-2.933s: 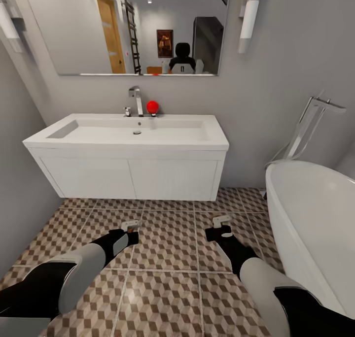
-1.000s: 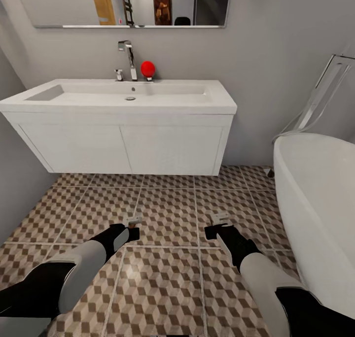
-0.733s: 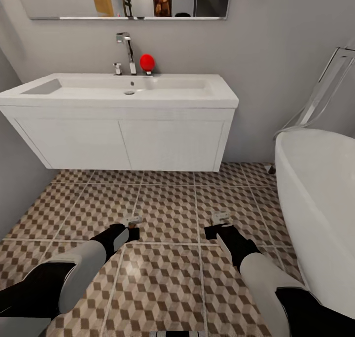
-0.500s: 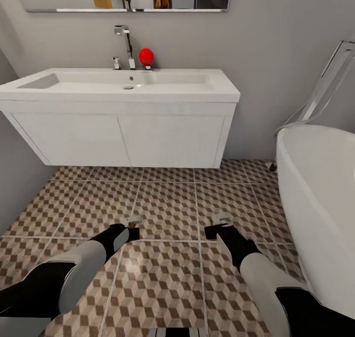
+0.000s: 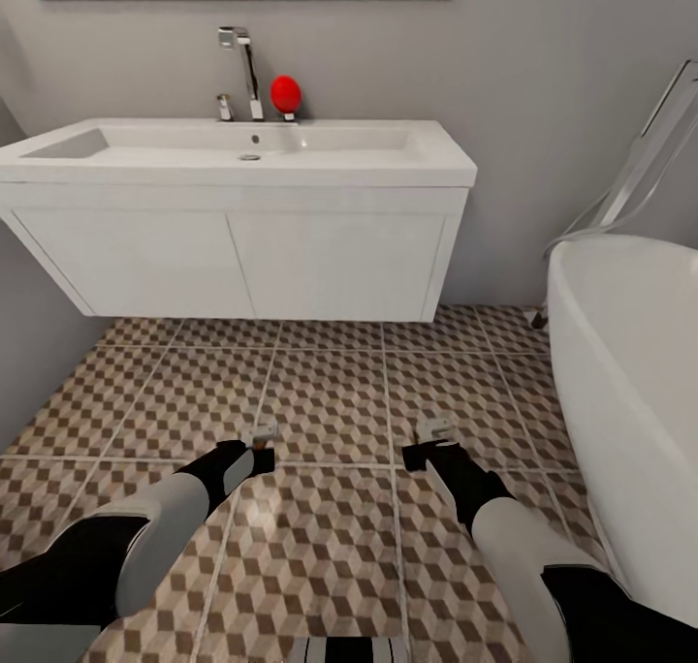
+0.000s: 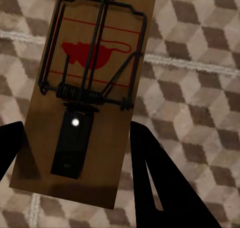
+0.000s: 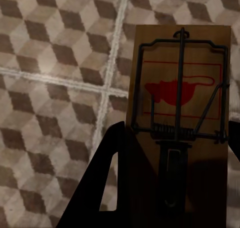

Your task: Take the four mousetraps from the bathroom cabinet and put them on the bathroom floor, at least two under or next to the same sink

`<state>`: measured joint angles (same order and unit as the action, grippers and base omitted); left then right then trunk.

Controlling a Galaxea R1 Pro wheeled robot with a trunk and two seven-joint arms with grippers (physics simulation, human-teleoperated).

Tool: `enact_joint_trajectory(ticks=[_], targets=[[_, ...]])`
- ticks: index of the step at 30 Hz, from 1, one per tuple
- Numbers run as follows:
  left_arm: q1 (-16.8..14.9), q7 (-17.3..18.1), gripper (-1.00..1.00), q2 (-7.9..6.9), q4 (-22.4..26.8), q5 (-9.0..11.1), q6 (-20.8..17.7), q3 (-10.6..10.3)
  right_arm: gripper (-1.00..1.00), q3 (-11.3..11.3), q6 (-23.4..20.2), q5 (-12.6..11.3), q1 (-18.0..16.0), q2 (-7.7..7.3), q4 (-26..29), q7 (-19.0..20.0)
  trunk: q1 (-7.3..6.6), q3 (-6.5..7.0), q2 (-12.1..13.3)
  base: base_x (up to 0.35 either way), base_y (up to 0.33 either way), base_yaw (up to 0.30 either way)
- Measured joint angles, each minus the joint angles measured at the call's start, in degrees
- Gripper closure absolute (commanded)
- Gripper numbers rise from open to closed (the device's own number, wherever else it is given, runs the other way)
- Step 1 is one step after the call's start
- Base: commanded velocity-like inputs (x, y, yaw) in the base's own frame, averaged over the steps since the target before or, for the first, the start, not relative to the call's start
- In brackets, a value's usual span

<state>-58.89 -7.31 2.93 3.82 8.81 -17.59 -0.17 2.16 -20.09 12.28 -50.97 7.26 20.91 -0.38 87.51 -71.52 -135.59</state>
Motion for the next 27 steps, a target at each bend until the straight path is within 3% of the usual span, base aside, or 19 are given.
enact_joint_trajectory(ticks=[19,27], targets=[[0.00,0.01,1.00,0.04,0.00,0.00,0.00,-0.01,1.00,-0.01,0.01,0.00,-0.01,-0.01,0.00,0.00,4.17,-5.21,-7.62,0.000,0.000,0.000],[0.00,0.00,1.00,0.04,-0.01,0.00,0.00,-0.01,1.00,-0.05,0.08,0.00,0.00,-0.01,0.00,0.00,4.39,-7.73,-7.74,0.000,0.000,0.000]])
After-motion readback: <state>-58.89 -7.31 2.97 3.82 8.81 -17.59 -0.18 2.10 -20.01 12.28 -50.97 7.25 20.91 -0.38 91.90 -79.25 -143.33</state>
